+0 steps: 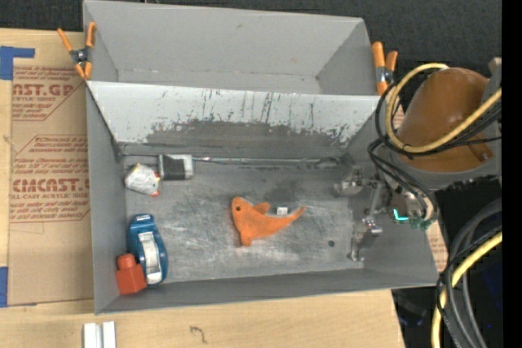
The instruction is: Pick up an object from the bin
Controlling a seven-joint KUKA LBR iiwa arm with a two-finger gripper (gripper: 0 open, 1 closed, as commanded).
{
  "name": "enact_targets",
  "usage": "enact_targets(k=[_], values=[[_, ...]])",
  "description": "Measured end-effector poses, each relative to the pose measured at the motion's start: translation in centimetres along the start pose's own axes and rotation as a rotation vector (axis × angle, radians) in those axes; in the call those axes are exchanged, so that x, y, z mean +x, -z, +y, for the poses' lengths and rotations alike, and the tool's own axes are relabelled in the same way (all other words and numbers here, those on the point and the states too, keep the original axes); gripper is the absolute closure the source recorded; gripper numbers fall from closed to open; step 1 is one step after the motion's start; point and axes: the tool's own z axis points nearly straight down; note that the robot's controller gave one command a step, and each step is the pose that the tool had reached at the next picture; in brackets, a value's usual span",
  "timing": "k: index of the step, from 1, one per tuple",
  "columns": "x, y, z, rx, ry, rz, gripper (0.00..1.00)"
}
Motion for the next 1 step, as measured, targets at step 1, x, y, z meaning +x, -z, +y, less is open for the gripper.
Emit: enact_targets(k=[1], values=[[-0.20, 0.36, 0.03, 0.001, 0.001, -0.008, 0.00]])
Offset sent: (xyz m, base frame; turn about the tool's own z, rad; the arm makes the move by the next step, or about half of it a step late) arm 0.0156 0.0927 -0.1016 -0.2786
